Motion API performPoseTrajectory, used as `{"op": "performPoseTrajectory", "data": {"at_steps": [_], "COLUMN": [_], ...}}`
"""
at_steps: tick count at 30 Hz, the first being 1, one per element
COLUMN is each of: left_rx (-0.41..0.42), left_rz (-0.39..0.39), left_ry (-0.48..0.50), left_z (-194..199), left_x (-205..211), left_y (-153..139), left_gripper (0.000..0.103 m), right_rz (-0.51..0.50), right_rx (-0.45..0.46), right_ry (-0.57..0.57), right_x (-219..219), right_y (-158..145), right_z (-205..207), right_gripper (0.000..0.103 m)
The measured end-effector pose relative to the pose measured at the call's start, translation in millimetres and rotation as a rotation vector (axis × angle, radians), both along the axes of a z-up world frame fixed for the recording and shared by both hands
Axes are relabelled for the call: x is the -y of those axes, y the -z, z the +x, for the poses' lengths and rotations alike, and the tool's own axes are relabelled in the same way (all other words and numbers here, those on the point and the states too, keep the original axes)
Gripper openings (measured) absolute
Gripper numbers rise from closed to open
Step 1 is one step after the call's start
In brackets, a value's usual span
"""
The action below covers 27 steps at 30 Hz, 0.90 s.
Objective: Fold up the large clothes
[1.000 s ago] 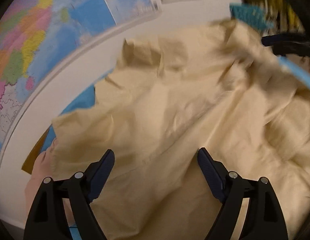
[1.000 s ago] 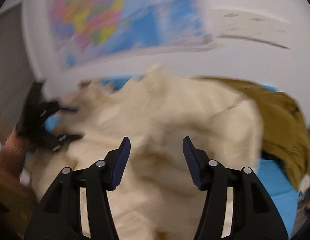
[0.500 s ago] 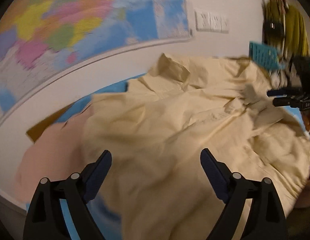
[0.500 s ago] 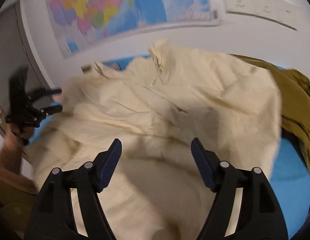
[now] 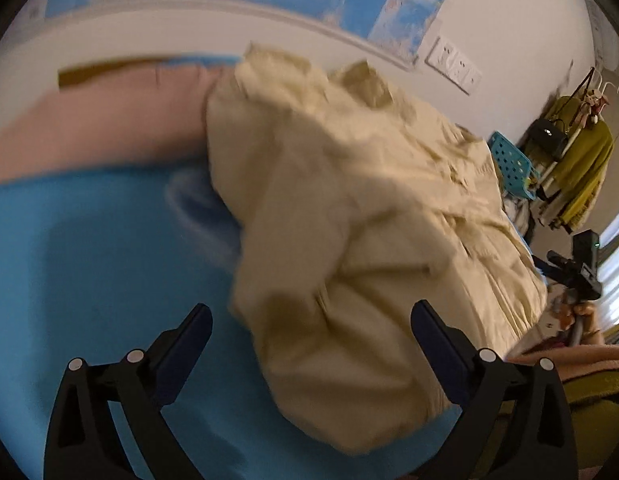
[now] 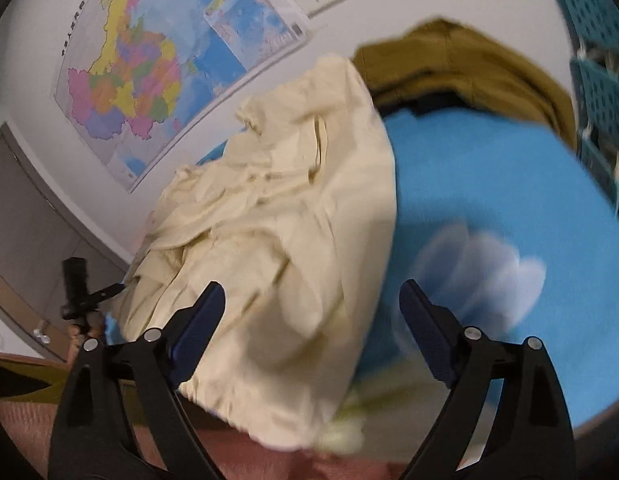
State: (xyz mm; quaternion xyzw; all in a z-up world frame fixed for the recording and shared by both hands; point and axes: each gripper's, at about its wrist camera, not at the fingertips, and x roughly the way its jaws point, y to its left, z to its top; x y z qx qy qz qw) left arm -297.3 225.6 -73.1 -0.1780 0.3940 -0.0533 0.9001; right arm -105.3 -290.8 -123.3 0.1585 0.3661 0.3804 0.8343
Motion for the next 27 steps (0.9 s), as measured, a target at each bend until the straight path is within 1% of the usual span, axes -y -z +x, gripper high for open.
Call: {"op": "performPoseTrajectory", "data": {"at_steps": [4,6,8,11,12,14,15,16,18,21,23,24,25,26,27], "left_rx": [-0.020,-0.010,-0.008,-0.011,-0.015,-0.025,-0.029,-0.025,-0.020,-0.007,-0.007,-0.008,-0.017,-0.030,-0.042], "left_rz": [-0.060,-0.070,-0.081,-0.146,-0.150,-0.079,-0.071,-0.080,-0.136,-0.207,-0.206,-0.188,-0.158,-0.130,-0.106], "left_ry": [0.043,0.059,0.072,0.111,0.138,0.147,0.145,0.144,0.140,0.115,0.100,0.089,0.075,0.060,0.048], "left_z": [0,-3,-4,-8,-8,-8,-6,-4,1,11,15,16,16,16,16], "left_x": [10,14,15,20,27,40,41,40,33,24,25,28,32,35,39], "left_y": [11,13,14,14,14,12,12,12,12,15,15,15,15,14,13], "left_gripper": [0.096,0.096,0.096,0.096,0.096,0.096,0.096,0.096,0.096,0.096,0.096,0.091,0.072,0.066,0.059], "right_rz": [0.024,0.023,0.010,0.010,0.000,-0.017,-0.020,-0.028,-0.019,0.013,0.017,0.018,0.033,0.065,0.089], "right_rx": [-0.024,-0.029,-0.012,-0.012,-0.010,-0.001,0.000,-0.001,-0.006,-0.017,-0.016,-0.024,-0.037,-0.056,-0.073], "right_ry": [-0.030,-0.040,-0.057,-0.093,-0.115,-0.144,-0.153,-0.167,-0.193,-0.225,-0.244,-0.236,-0.232,-0.230,-0.229], "right_x": [-1,-3,-8,-17,-22,-32,-35,-39,-43,-46,-51,-52,-51,-48,-45], "right_y": [12,13,14,13,13,13,14,14,14,16,18,19,20,22,23], "right_z": [-9,-10,-14,-16,-17,-20,-22,-23,-25,-26,-29,-29,-28,-26,-25], "right_gripper": [0.091,0.091,0.093,0.093,0.093,0.094,0.094,0.094,0.093,0.084,0.079,0.071,0.063,0.060,0.053]}}
